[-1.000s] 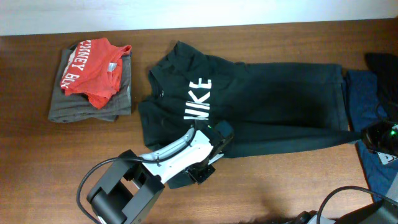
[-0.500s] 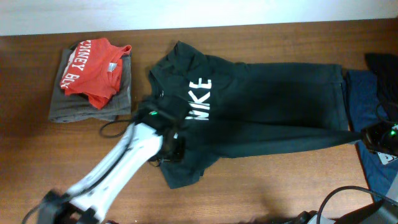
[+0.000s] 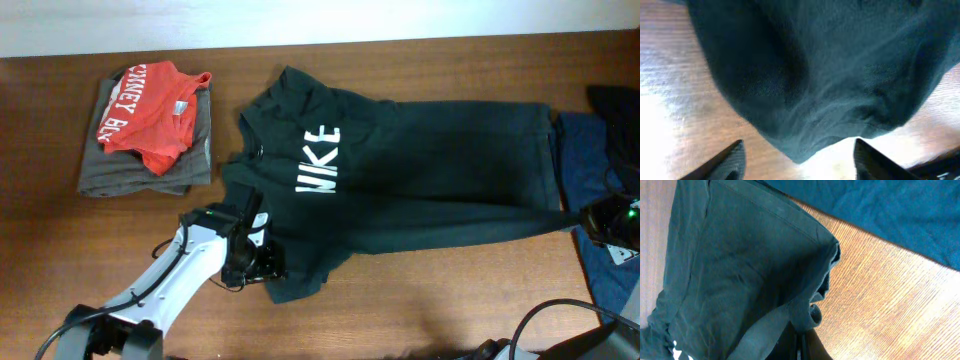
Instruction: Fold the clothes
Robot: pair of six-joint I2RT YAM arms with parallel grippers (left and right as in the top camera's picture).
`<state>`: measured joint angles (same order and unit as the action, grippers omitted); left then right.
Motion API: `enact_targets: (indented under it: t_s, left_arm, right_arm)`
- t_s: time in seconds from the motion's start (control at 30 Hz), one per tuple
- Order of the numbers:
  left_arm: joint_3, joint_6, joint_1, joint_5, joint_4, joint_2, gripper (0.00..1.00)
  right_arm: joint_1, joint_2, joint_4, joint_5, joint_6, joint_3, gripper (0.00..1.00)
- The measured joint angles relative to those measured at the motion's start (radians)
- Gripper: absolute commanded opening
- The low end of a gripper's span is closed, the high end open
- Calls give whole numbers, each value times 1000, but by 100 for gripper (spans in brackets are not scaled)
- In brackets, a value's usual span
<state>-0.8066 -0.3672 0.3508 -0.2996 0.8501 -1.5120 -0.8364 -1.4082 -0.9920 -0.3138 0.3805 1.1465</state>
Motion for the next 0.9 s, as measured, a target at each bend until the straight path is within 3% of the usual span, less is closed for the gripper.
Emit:
enact_targets:
  t_s: [0.1,0.2,0.37,0.5,0.7,0.9]
  left_arm:
    - [6,8,0,0,-14,-43,61]
    - [10,13,0,0,-25,-80,47]
    - [12,58,0,5,-42,-117,1]
    - [5,74,0,0,8,-123,1]
    - [-133,107,0,-34,284,-29,0]
    - [-161,118,0,-34,307,91,1]
  right_arm:
    - [0,0,0,0,0,0,4]
    - [0,0,0,0,0,0,4]
    - [0,0,-3,0,0,0,4]
    - [0,0,-4,0,0,0,4]
    - [0,0,-56,17,0,0,4]
    - [0,0,-165,108,0,0,4]
